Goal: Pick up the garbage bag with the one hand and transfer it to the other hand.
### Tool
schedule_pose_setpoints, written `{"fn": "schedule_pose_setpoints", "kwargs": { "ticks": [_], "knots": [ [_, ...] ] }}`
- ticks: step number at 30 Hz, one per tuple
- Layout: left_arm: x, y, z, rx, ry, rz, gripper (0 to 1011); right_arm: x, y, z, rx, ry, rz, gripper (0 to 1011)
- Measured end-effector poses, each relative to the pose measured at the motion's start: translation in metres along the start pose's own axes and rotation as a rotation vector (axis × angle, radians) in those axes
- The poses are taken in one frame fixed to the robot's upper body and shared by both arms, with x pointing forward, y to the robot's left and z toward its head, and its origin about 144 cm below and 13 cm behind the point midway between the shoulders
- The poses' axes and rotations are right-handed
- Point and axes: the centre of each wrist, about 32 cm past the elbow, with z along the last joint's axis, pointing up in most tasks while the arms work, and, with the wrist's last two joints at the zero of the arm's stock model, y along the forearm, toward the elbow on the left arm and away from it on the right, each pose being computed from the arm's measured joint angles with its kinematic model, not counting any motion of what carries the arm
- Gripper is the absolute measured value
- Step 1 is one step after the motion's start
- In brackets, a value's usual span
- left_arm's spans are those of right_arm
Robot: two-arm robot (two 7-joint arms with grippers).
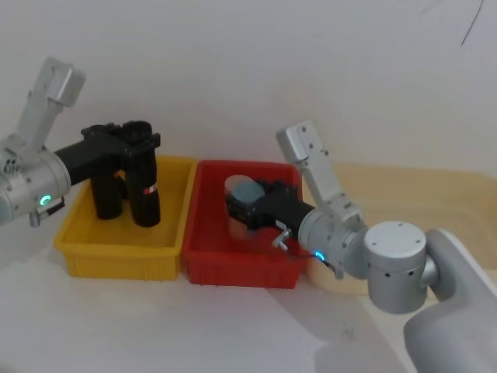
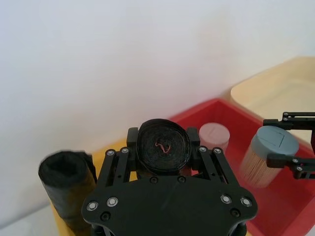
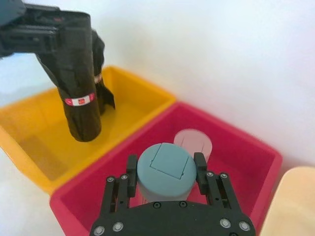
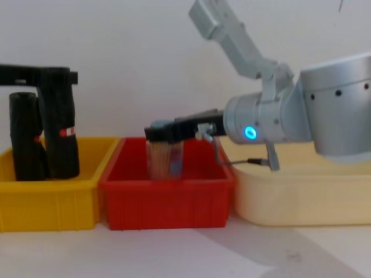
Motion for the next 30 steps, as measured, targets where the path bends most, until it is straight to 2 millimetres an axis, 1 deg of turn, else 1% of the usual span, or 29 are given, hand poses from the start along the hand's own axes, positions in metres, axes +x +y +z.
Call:
{"fn": "schedule_pose_setpoints", "kwargs": {
  "ticks": [2, 5, 8, 12, 14, 17, 21, 22, 25, 30],
  "knots": [
    [-0.001, 0.0, 0.011, -0.008, -0.006, 0.0, 553, 0.002, -0.004, 0.007, 0.029, 0.006, 0.004, 676],
    [-0.002, -0.001, 0.018, -0.011, -0.011, -0.001, 553, 0.004, -0.007, 0.013, 0.052, 0.008, 0.005, 676],
    [-0.003, -0.003, 0.031, -0.016, -0.023, -0.008, 553, 0.007, -0.011, 0.02, 0.086, 0.007, 0.001, 675],
    [-0.003, -0.006, 0.042, -0.024, -0.036, -0.018, 553, 0.013, -0.018, 0.029, 0.129, 0.0, -0.012, 676],
    [-0.002, -0.01, 0.053, -0.034, -0.051, -0.04, 553, 0.016, -0.022, 0.034, 0.154, -0.007, -0.025, 676],
    [-0.001, -0.014, 0.057, -0.037, -0.058, -0.052, 553, 0.019, -0.026, 0.038, 0.175, -0.016, -0.042, 676],
    [0.003, -0.026, 0.069, -0.053, -0.078, -0.094, 553, 0.026, -0.036, 0.047, 0.209, -0.036, -0.083, 676],
    [0.005, -0.032, 0.073, -0.061, -0.084, -0.111, 553, 0.029, -0.04, 0.048, 0.216, -0.044, -0.098, 676],
    [0.008, -0.041, 0.078, -0.07, -0.09, -0.134, 553, 0.032, -0.046, 0.051, 0.225, -0.054, -0.121, 676],
    [0.015, -0.069, 0.087, -0.103, -0.103, -0.201, 553, 0.04, -0.059, 0.053, 0.228, -0.075, -0.173, 676]
  ]
}}
